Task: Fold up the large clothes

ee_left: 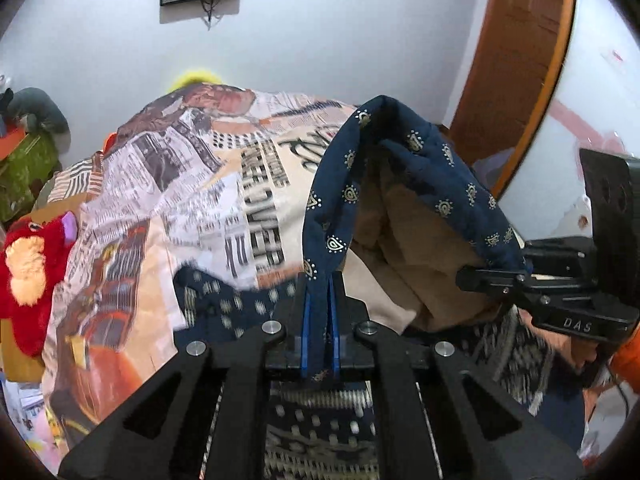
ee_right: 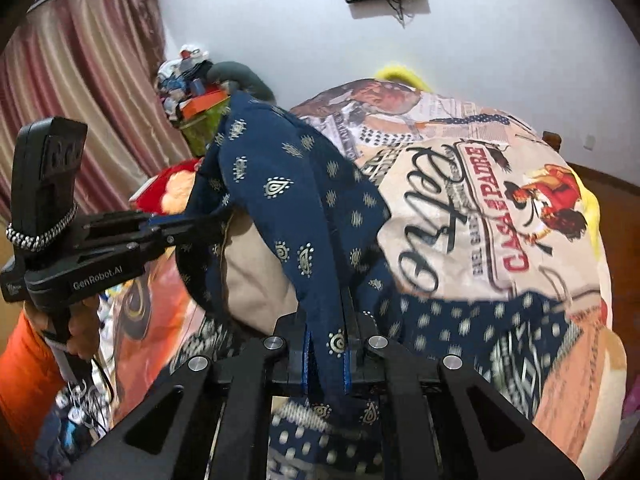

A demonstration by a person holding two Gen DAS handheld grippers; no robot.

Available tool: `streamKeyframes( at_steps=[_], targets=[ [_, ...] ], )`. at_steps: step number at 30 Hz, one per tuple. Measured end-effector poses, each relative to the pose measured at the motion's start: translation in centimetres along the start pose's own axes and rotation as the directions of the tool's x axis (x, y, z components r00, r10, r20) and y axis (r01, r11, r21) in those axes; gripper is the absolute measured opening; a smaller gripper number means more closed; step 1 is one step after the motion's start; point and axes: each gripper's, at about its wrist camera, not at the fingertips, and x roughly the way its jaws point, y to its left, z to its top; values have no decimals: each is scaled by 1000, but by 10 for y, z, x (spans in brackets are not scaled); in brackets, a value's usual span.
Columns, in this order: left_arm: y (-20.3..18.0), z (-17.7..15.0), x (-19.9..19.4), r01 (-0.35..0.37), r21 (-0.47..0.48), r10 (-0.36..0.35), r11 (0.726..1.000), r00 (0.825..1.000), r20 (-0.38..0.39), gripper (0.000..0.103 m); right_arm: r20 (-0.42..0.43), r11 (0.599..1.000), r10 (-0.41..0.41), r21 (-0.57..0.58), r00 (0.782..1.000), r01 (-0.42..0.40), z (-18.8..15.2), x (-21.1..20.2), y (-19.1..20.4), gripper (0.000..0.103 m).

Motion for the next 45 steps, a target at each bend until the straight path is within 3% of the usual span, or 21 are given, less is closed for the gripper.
streamKeyframes(
  at_steps=[4,11,23,28,34,38,41,44,45],
  targets=[
    [-11,-34,-4,1,27,1,1000,999,-42,7,-45,1000,-1,-17,999,0,-36,-9,8,9],
    [-30,-87,-6,-55,101,63,993,994,-86,7,-146,1000,-19,-4,989,19,-88,-10,12,9],
    [-7,-137,-24,-80,-33,75,996,987,-140,7,-225,997,-77,-4,971,78,-121,-24,15,10],
    [6,-125,-41,-126,-46,120,991,987,-105,7,-230,998,-66,8,971,70,-123,-35,12,11],
    [9,-81,-46,-123,-37,121,992,991,-49,9,-224,997,-35,53,974,48,-122,-51,7,11],
    [-4,-47,-32,-66,-21,65,998,997,-27,21,-203,998,-43,43,978,52,-121,-71,7,11],
    [-16,-23,-9,-24,-4,24,1000,999,-43,23,-175,997,-67,27,982,73,-118,-90,5,11],
    [-22,-4,15,54,-46,-58,997,994,-92,23,-148,995,-90,38,985,97,-112,-104,-2,12],
    [-24,0,22,109,-71,-117,991,987,-114,23,-140,994,-96,43,986,103,-110,-106,-4,12]
  ],
)
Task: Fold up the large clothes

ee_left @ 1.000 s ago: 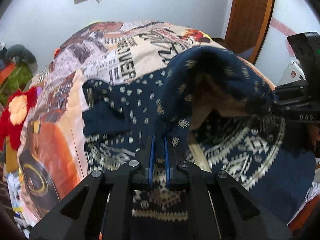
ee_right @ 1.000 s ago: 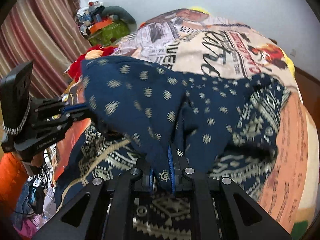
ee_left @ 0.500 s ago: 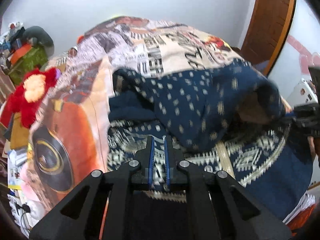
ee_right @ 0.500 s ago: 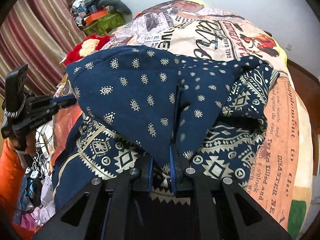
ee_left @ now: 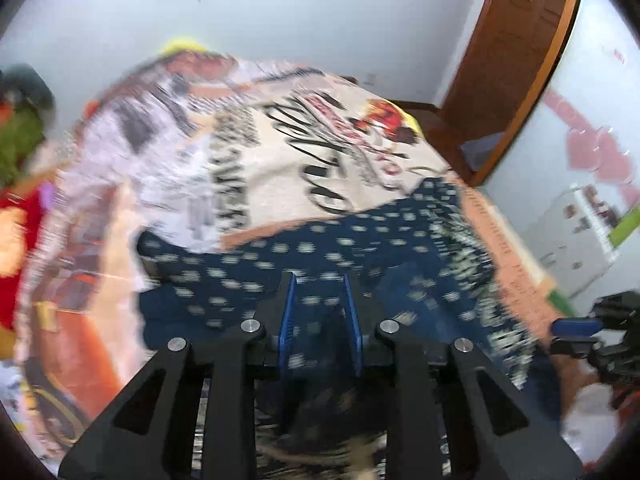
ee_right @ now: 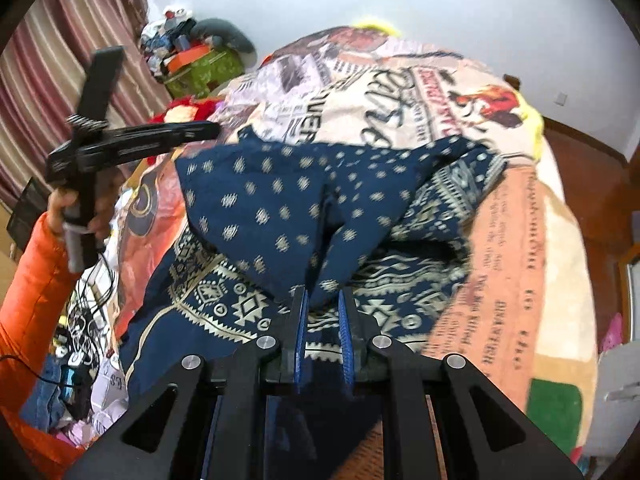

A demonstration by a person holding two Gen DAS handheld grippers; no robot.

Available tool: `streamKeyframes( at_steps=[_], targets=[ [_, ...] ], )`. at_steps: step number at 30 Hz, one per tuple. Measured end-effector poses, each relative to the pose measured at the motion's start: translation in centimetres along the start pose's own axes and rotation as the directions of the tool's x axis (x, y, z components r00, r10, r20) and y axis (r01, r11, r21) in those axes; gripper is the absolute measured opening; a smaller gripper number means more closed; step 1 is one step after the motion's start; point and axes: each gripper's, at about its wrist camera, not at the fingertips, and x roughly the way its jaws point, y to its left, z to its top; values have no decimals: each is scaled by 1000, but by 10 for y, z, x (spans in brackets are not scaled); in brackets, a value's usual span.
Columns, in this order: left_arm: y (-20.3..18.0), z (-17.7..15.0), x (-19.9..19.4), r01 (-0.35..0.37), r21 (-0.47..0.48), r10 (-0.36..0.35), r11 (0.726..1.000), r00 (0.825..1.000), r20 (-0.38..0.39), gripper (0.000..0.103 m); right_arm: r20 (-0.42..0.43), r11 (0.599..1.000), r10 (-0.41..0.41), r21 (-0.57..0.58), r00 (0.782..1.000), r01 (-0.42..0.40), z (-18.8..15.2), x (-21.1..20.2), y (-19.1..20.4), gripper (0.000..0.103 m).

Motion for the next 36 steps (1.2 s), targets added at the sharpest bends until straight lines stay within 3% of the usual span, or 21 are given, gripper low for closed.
streamKeyframes(
  at_steps=[3,10,12,14,16,21,24,28,30,36],
  targets=[
    [-10,-4,7,86,3,-86,996,996,-37,23,29,1000,-16,14,999,15,5,-8,-6,12],
    [-38,-62,7,108,117,-92,987,986,-137,23,86,1000,13,16,996,-15,17,-12,-8,12],
    [-39,-84,7,105,114,-85,988,982,-167,23,88,999,28,21,996,-30,21,-8,-5,22],
    [-36,-100,5,93,103,-74,990,981,-177,23,114,998,53,35,992,-58,24,-4,-1,68],
    [-32,-117,0,79,75,-65,994,982,-175,24,160,996,73,36,984,-80,26,-2,7,83],
    [-19,-145,-22,72,2,-71,997,989,-129,25,85,996,85,4,993,-86,40,33,31,83],
    [-11,-151,-33,57,-25,-60,998,992,-110,28,-9,996,84,9,996,-84,43,66,37,83],
    [-2,-149,-48,29,-28,-31,999,996,-85,37,-163,996,87,31,983,-83,36,107,33,83],
    [6,-143,-57,-31,-26,29,999,998,-55,42,-222,997,83,25,972,-79,31,118,31,83],
    [48,-106,-61,-150,-106,151,983,988,9,51,-197,996,73,-31,978,-80,32,106,23,83]
  ],
)
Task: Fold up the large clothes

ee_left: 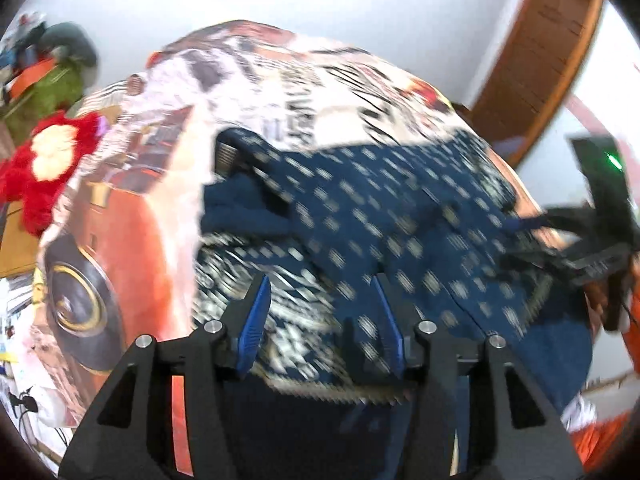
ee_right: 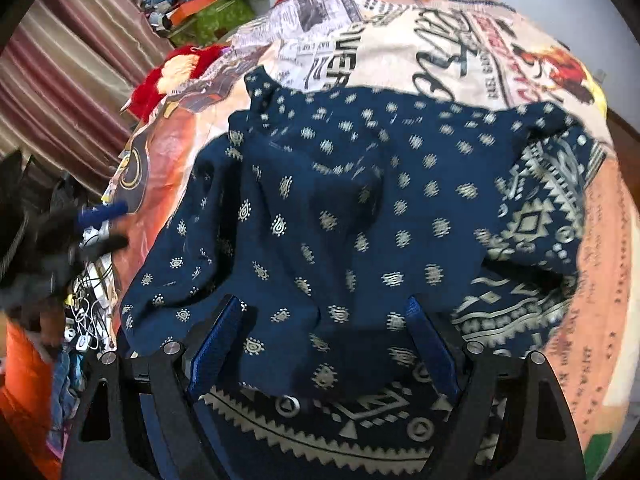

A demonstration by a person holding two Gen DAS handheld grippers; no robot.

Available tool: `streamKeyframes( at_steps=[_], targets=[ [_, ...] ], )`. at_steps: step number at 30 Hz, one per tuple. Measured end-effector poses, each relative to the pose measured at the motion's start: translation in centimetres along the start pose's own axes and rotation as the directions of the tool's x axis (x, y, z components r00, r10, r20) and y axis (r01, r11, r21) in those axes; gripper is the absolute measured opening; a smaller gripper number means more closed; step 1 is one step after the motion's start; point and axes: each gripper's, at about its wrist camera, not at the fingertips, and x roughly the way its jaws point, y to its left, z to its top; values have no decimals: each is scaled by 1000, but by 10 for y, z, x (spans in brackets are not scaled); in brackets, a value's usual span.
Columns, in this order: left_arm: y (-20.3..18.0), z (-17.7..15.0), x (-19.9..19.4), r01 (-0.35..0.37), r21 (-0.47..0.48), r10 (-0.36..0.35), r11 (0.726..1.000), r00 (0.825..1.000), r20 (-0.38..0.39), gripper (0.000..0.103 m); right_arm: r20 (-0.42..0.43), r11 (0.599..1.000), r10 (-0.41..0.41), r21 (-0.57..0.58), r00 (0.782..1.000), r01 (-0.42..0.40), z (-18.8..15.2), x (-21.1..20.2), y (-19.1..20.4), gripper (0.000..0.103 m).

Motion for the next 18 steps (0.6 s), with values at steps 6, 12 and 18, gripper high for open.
streamKeyframes(
  at_steps=[6,12,18],
  targets=[
    [39,57,38,-28,-117,28,993,1000,-8,51,131,991,-94,108,987,80,25,-34,-48,83],
    [65,93,89,36,-260,-52,965,997,-54,52,162,932,-239,314,957,180,49,-40,-132,83],
    [86,107,148,86,-386,-144,918,982,-124,52,156,891,-240,428,958,154,65,-22,-190,83]
  ],
)
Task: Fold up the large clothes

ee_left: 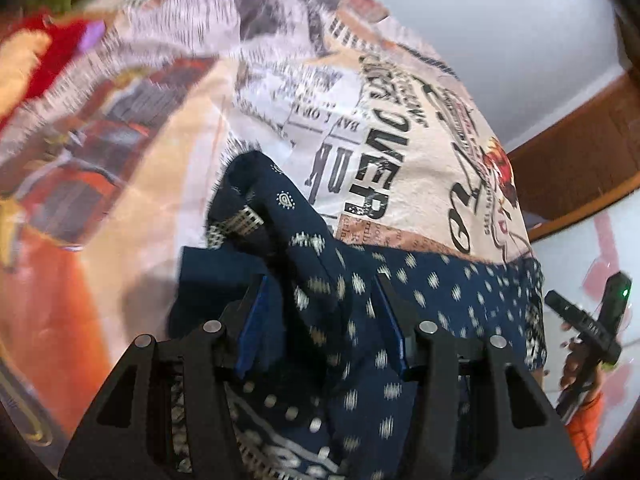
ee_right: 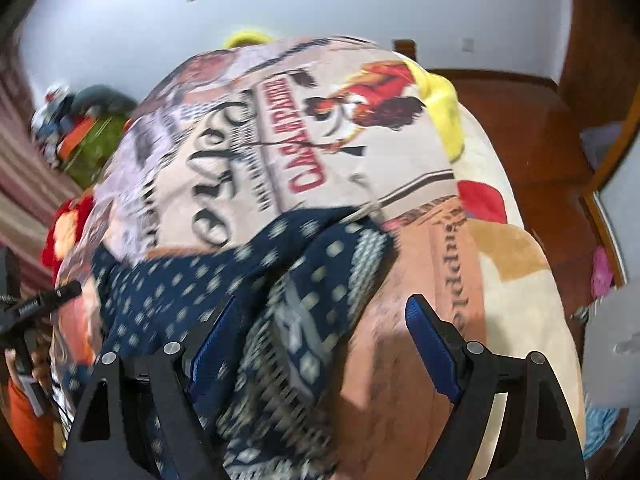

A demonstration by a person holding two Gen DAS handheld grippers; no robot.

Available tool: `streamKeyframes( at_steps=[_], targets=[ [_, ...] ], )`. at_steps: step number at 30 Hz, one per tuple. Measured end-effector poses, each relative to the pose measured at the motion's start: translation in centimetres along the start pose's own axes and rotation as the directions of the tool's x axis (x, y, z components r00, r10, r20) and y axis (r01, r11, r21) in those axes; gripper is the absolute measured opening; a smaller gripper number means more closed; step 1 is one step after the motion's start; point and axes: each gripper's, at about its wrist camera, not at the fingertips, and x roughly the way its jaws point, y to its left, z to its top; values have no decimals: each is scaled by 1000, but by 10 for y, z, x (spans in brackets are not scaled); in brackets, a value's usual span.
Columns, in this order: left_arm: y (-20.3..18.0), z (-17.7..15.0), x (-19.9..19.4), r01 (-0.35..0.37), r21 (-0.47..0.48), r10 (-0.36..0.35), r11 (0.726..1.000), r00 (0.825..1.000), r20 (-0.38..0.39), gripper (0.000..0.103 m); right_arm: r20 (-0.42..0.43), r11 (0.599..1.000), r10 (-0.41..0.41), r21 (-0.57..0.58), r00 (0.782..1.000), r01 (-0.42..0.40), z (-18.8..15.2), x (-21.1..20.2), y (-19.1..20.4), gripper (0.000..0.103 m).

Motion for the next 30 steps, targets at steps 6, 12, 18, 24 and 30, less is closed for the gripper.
streamKeyframes(
  at_steps=[6,12,18,24,30],
  targets=[
    [13,19,38,39,-119,-44,992,998,-34,23,-5,998,65,12,998,-65,12,30,4,56],
    [17,37,41,0,-121,4,993,999,39,6,20,996,79,-32,997,-79,21,56,17,13],
    [20,69,31,-58,-113,73,992,989,128,5,73,994,63,-95,995,-56,51,73,35,8],
    [36,86,45,-121,-143,140,982,981,131,8,92,995,25,-103,995,-15,83,94,57,8],
    [30,72,24,-195,-22,196,980,970,146,20,57,971,-81,-221,995,92,76,89,71,9]
  ],
)
